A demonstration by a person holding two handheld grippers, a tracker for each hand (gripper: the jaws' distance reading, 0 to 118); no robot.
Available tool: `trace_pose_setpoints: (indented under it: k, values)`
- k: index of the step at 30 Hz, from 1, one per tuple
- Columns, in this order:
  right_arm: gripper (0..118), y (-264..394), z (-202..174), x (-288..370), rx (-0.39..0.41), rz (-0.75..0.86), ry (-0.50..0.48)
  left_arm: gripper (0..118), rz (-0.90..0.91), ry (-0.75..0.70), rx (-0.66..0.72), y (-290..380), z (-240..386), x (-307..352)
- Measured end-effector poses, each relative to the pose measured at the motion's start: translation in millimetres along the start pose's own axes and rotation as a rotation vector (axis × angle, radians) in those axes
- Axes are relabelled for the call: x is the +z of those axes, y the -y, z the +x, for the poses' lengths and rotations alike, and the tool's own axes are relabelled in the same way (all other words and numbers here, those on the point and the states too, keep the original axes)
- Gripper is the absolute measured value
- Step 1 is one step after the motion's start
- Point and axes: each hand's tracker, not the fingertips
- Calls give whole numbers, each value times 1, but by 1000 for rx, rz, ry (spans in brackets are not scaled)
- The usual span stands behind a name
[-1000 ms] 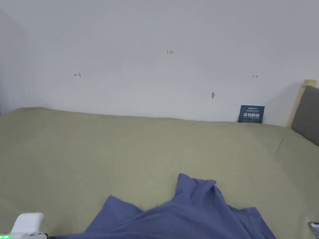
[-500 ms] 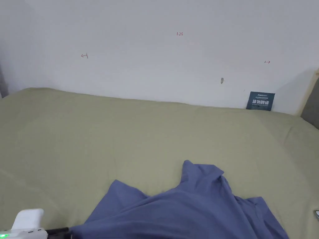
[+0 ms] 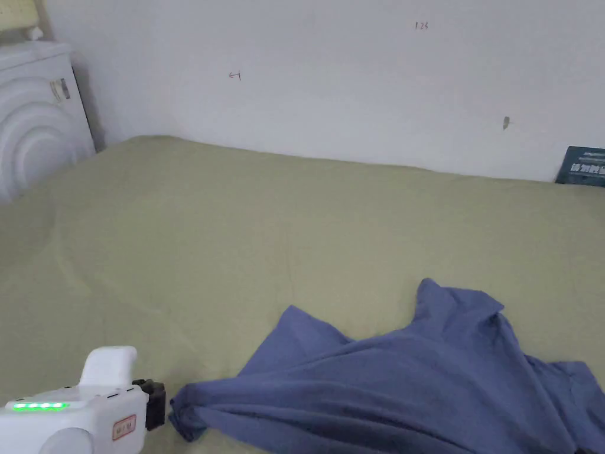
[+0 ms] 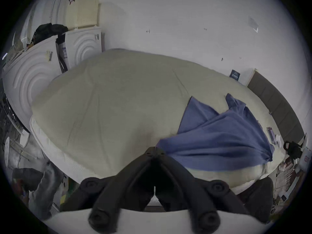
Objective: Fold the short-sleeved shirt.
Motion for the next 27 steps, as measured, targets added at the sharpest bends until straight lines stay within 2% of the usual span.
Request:
trace_pose_setpoints:
  k: [4, 5, 6, 7, 8, 9, 18, 19, 21, 22, 27]
  values:
    - [0, 8, -14, -4, 43, -8, -21, 0, -51, 0, 1, 4, -10, -10]
    - [0, 9, -14, -7, 40, -25, -36, 3, -61, 9, 11, 2, -12, -12]
    - [0, 10, -15, -9, 30, -37, -43, 21, -67, 18, 19, 0, -13, -14]
    - [0, 12, -16, -11, 22, -42, -48, 55, -73, 30, 24, -6, -14, -17]
    - [0, 13, -15, -13, 20, -48, -53, 102, -79, 42, 19, -10, -14, -20]
    - [0, 14, -15, -15, 24, -53, -51, 116, -91, 47, 15, -16, -13, -27]
    - [0, 22, -18, -24, 38, -104, -49, 111, -237, 12, -42, -40, -7, -97]
    - [0, 23, -17, -25, 39, -110, -51, 99, -255, 18, -50, -36, -4, -102]
    - [0, 25, -17, -28, 39, -121, -48, 16, -273, 53, -35, -34, -2, -107]
    - [0, 25, -16, -30, 36, -127, -50, 4, -291, 104, -7, -33, -2, -109]
    - [0, 20, -10, -41, 4, -141, -59, 4, -281, 55, -47, -26, 5, -108]
